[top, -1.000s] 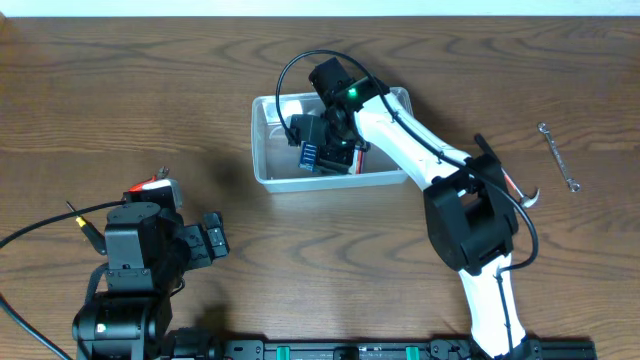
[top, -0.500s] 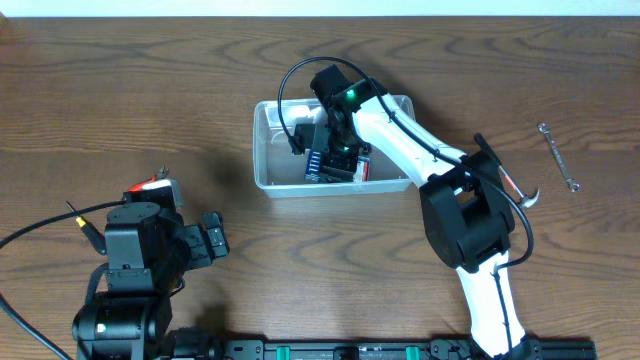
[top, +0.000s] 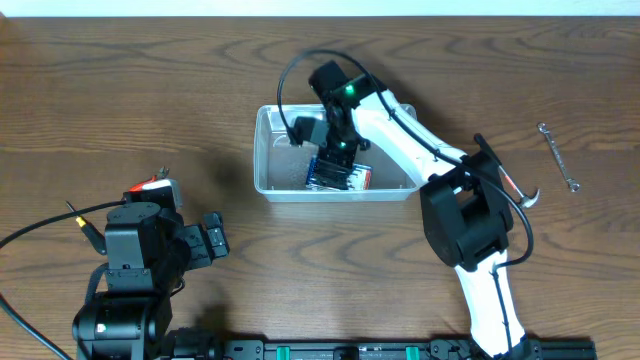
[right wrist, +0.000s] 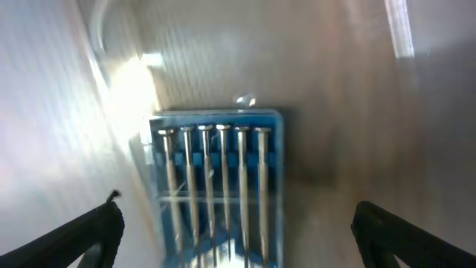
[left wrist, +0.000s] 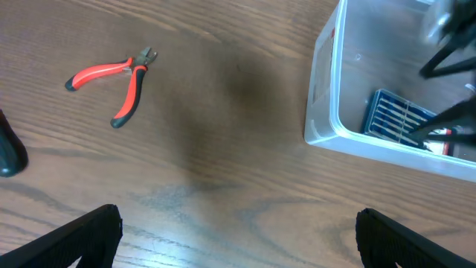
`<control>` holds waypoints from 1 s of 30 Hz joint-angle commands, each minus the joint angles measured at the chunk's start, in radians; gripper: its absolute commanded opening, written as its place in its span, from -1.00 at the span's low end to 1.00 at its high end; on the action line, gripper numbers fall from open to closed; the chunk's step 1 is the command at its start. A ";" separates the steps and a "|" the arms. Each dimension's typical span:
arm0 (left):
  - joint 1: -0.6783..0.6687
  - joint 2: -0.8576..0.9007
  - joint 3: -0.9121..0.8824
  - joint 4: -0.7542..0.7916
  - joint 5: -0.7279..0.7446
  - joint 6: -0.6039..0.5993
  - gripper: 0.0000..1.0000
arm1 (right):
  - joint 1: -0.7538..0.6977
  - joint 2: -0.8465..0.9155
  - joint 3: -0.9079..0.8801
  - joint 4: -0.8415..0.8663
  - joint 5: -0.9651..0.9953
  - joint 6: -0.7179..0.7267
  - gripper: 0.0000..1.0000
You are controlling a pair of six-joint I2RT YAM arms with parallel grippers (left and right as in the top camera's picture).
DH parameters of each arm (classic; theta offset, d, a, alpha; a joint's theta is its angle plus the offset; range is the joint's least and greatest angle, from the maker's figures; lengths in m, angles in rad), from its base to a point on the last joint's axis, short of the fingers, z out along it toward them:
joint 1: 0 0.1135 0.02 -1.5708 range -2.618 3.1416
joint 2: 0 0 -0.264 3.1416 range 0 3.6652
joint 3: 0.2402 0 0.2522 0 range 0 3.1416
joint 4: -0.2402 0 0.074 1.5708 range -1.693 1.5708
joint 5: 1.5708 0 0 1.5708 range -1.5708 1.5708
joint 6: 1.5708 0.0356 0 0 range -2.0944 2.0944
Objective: Pack container
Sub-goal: 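Open the right gripper and move it toward the claw hammer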
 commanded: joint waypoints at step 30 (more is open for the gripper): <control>-0.004 0.000 0.022 -0.002 -0.009 -0.008 0.97 | -0.670 -0.627 0.098 -0.557 0.135 0.502 0.98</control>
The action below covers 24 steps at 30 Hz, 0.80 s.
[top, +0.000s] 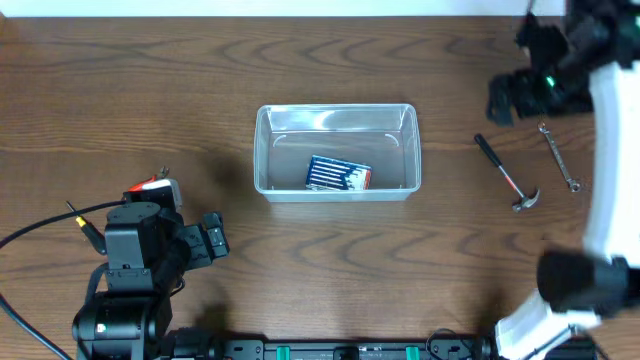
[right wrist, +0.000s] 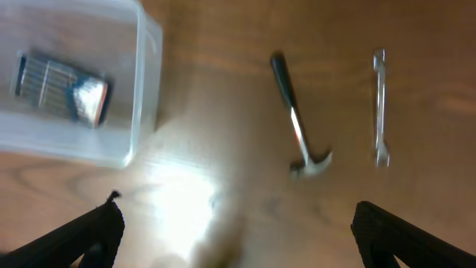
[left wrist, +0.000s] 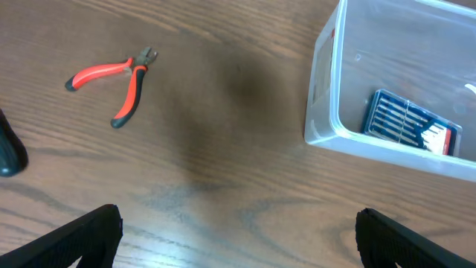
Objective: Pack container
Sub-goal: 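Open the right gripper and move it toward the claw hammer, then lower the right gripper over the hammer head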
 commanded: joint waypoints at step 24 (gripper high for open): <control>-0.004 0.000 0.021 -0.033 -0.008 -0.008 0.97 | -0.183 -0.320 -1.082 0.689 0.099 -0.632 0.98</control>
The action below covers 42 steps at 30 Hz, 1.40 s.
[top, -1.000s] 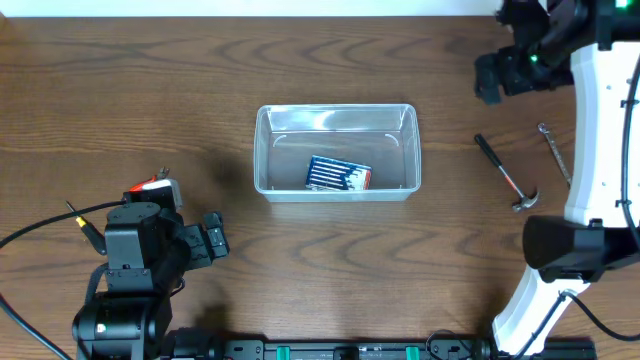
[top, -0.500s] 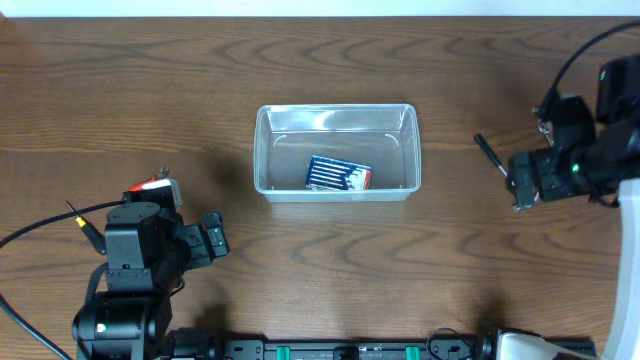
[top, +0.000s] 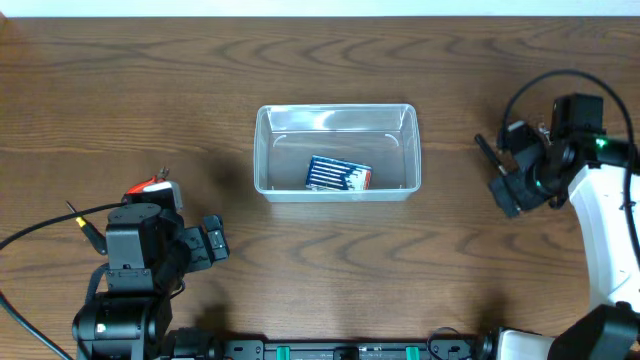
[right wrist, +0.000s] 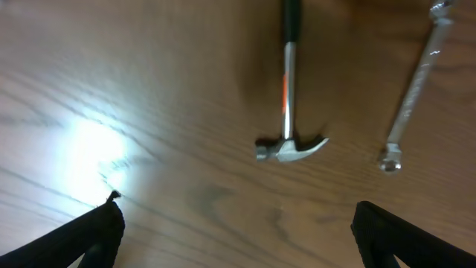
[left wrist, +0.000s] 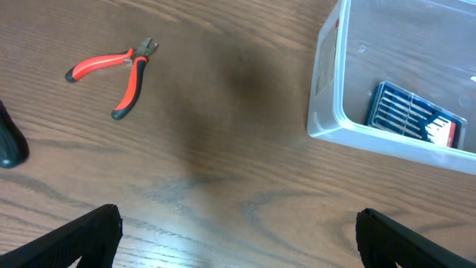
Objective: Pack container
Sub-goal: 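Lower the right gripper over the hammer head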
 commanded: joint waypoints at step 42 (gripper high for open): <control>-0.004 0.000 0.021 -0.044 -0.008 -0.020 0.97 | -0.094 0.449 0.208 0.062 -0.007 -0.173 0.98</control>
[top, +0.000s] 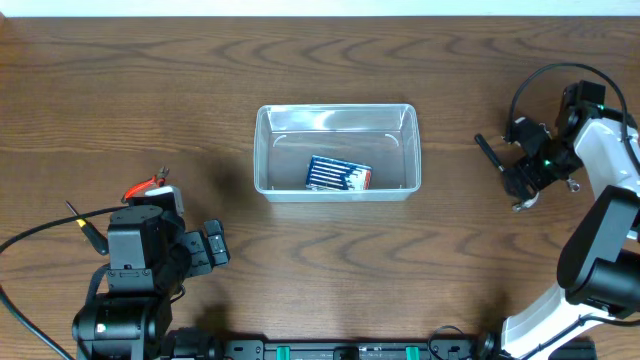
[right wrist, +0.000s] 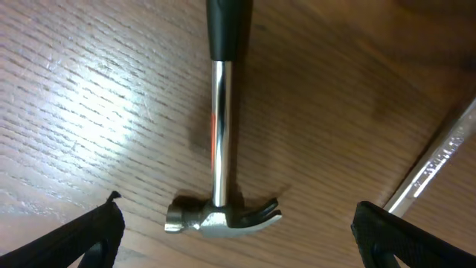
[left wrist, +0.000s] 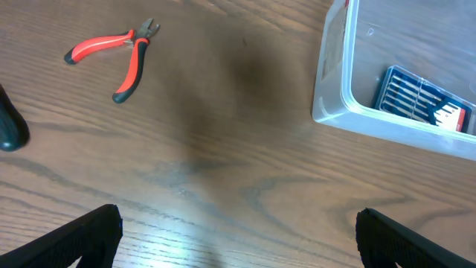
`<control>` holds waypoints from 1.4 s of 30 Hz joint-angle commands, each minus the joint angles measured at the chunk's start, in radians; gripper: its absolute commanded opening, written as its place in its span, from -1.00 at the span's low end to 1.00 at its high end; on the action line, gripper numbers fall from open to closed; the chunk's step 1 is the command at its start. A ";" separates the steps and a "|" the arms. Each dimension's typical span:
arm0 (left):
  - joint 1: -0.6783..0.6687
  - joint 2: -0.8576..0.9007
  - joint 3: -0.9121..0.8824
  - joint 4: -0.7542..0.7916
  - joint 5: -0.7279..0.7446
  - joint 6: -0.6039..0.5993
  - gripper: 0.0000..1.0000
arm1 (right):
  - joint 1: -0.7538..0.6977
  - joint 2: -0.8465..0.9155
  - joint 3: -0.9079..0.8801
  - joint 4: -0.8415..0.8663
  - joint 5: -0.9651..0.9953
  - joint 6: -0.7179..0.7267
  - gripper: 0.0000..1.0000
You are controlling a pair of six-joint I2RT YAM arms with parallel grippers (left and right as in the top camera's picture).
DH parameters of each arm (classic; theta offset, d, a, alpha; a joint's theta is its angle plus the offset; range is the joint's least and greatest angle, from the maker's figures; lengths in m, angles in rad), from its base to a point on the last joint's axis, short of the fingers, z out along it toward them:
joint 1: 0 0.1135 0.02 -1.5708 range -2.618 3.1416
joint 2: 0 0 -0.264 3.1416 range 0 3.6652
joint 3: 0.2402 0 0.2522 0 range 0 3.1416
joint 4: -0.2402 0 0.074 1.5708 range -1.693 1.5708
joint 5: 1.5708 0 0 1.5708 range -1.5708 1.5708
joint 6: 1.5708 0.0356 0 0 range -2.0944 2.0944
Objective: Pack container
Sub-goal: 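Lower the right gripper over the hammer head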
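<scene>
A clear plastic container (top: 262,150) stands mid-table with a blue screwdriver set (top: 338,174) lying flat inside; the left wrist view shows both, container (left wrist: 327,112) and set (left wrist: 420,100). A small claw hammer (right wrist: 221,149) lies on the wood at the right, its black handle (top: 486,150) poking out from under my right gripper (top: 530,170). That gripper (right wrist: 238,238) is open, low over the hammer, its fingers on either side of the head. My left gripper (left wrist: 238,238) is open above bare wood at the front left.
Red-handled pliers (left wrist: 111,56) lie left of the container, partly hidden by the left arm in the overhead view. A steel wrench (right wrist: 439,160) lies just right of the hammer. A dark object (left wrist: 11,134) sits at the left edge of the left wrist view.
My right gripper has come down closer over the hammer, which now fills much more of the right wrist view. The left wrist view has shifted slightly; its gripper stays open.
First my right gripper was open inside the container, just over the screwdriver set. Then it was high at the far right, the set left lying in the container. After that it was above the hammer, and now it is low over the hammer head, still open.
</scene>
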 commanded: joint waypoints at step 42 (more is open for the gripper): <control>-0.004 0.000 0.021 0.002 -0.009 -0.015 0.97 | 0.015 0.093 -0.023 -0.036 -0.007 0.002 0.95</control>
